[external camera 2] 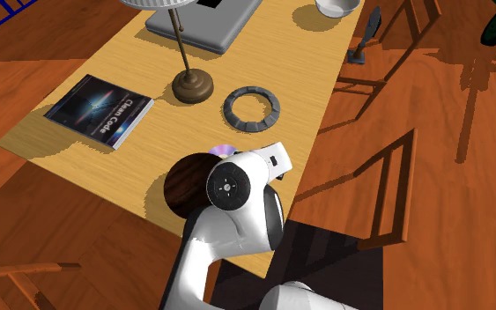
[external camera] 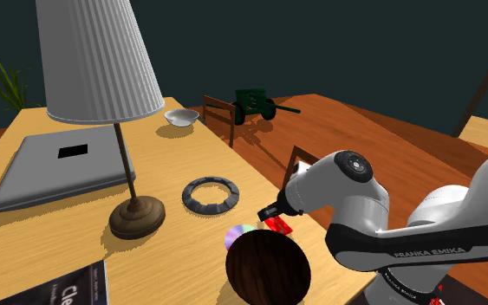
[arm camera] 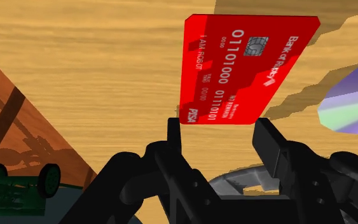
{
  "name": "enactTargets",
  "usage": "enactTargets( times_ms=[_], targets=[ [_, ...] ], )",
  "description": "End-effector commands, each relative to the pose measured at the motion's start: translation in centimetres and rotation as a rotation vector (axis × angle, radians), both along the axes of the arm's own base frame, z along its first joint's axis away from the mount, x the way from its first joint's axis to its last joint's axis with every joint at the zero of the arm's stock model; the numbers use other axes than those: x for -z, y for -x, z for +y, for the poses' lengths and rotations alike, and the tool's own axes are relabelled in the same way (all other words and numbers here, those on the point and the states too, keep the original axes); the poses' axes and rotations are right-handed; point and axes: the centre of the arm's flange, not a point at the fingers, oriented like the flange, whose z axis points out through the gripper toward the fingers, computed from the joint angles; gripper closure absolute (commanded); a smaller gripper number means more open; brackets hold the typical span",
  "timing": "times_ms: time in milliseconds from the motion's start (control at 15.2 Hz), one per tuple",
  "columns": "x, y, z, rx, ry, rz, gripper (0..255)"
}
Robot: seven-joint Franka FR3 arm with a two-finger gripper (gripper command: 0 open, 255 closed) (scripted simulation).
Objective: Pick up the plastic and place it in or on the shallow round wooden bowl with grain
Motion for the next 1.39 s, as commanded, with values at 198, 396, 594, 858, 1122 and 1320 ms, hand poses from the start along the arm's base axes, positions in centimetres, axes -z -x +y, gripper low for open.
enactTargets(
  times_ms=[198,396,594,858,1122,1320],
  targets=[
    [-2.1,0.1,-0.1,0.001,0.004,0.01,255],
    [-3.7,0.1,-0.1,0.001,0.004,0.01,255],
    [-5.2,0.1,-0.1,0.001,0.004,0.01,255],
    [-7.4,0.1,-0.1,0.001,0.004,0.01,255],
    [-9.5,0.1,-0.1,0.001,0.004,0.01,255],
    [-11.1,0.1,-0.1,0.001,0.004,0.01,255]
  ],
)
